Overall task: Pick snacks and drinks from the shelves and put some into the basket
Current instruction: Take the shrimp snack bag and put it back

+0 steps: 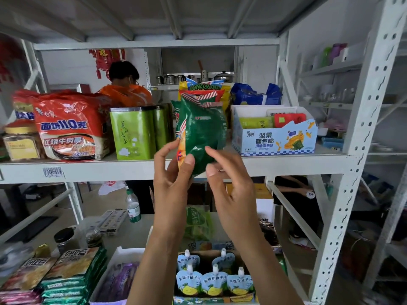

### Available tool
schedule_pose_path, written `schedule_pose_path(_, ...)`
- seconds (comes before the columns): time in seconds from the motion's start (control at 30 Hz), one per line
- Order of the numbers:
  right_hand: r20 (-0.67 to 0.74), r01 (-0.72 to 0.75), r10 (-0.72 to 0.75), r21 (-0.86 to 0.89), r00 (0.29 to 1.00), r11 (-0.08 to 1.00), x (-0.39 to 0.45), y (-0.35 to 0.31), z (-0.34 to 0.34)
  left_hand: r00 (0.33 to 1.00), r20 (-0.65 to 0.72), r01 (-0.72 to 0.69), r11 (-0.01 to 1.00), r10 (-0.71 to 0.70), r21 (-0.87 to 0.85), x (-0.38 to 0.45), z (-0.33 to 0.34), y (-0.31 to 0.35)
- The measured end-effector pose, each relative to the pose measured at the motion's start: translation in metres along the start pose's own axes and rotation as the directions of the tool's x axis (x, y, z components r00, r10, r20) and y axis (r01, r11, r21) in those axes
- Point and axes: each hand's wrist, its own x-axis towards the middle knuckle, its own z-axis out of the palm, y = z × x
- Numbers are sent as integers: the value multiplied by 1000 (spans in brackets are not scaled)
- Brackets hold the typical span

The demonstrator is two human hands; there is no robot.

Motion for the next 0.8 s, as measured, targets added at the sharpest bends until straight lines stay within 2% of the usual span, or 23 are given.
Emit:
schedule_pose_path(0.2,-62,-121,128,96,990,988,14,4,3,982,-30,-181,973,187,140,-4,5,-4)
schedule_pose_path(0.33,-115,-211,250,279,961,937,27,7,3,940,70,-340,897,334,281,-8,11,-5)
schedule_pose_path(0.4,-160,-222,281,310,946,924,34,14,1,923,92,-383,867,374,320,-3,11,-8)
schedule_pose_path(0.53,-153,-257,312,298,938,919,51,38,3,913,-39,-335,800,407,498,32,-2,-21)
schedule_pose_path(0.63,-86,-296,322,230,943,927,67,54,14,964,-52,-178,779,260,602,67,-13,-26)
schedule_pose_path(0.7,-54,-305,315,142,948,942,76,60,23,982,-8,-144,768,191,624,87,-18,-29)
schedule_pose_path(0.8,4,-297,299,-83,954,951,85,68,34,981,0,-137,689,194,712,107,-24,-38)
